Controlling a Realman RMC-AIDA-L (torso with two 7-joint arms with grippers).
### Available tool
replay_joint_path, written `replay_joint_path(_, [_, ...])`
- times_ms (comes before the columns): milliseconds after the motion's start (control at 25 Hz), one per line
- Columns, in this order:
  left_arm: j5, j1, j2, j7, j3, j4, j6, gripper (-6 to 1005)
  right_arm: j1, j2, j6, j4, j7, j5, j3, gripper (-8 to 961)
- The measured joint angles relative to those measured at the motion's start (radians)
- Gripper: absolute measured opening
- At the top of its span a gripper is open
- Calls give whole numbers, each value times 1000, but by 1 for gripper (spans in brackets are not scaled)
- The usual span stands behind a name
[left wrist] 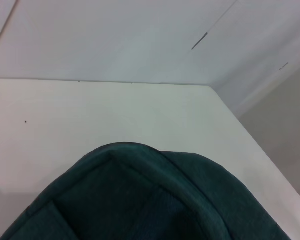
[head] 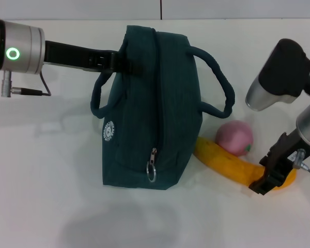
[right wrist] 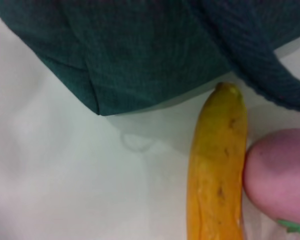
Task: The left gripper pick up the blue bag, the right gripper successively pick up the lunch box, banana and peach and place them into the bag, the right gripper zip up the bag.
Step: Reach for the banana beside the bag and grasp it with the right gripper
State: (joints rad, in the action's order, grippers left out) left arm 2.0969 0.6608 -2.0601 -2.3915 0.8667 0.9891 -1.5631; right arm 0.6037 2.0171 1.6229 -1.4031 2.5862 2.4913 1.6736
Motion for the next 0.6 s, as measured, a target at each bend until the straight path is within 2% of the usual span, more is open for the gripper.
replay_joint_path(600, [0, -1, -1, 0, 0, 0, 0, 56, 8, 0, 6, 10, 0, 23, 57, 617])
